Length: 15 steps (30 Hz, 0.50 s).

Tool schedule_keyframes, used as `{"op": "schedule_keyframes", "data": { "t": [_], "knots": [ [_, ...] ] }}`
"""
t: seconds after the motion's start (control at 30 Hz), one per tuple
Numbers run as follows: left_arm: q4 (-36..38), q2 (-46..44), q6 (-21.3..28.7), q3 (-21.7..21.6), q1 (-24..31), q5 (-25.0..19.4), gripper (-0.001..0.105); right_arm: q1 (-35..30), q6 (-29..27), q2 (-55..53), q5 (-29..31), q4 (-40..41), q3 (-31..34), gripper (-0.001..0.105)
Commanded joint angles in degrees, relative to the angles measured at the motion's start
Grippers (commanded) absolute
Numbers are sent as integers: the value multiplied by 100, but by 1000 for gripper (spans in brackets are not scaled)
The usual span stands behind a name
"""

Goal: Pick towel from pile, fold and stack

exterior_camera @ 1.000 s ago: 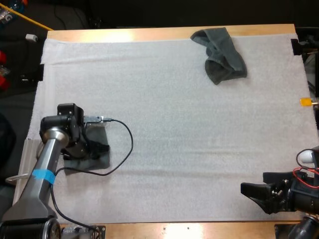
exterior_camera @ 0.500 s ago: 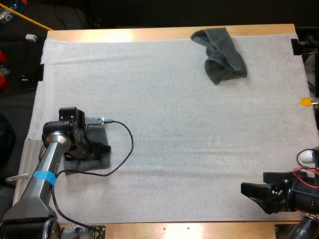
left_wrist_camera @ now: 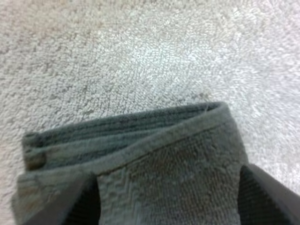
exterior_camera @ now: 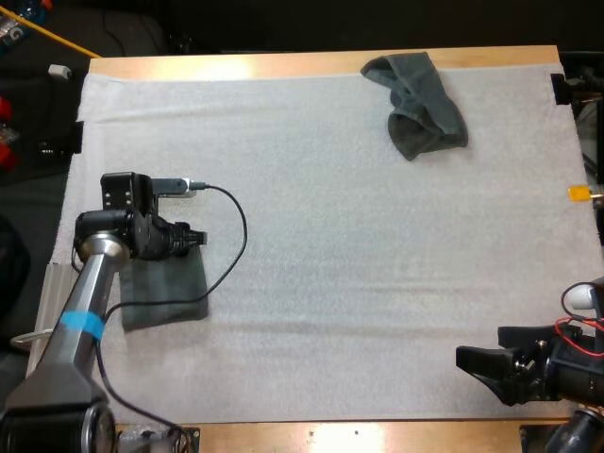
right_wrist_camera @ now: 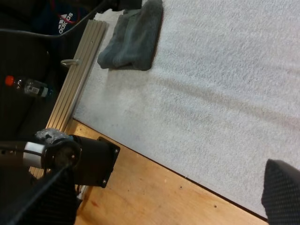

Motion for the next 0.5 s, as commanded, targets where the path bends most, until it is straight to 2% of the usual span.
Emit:
{"op": "schedule_keyframes", "data": {
  "t": [0.0, 0.17, 0.3, 0.47],
  "knots": [
    [-56, 138, -55, -24, 14, 0, 59, 6, -55, -5, -50, -45, -8, 78],
    [-45, 599, -55, -24, 14, 0, 59, 6, -55, -5, 9, -45, -8, 78],
    [-39, 577, -55, -85, 14, 0, 59, 6, -55, -5, 120, -45, -8, 78],
    [484, 302, -55, -571, 14, 0, 59, 6, -55, -5, 297, -45, -8, 78]
  ]
}}
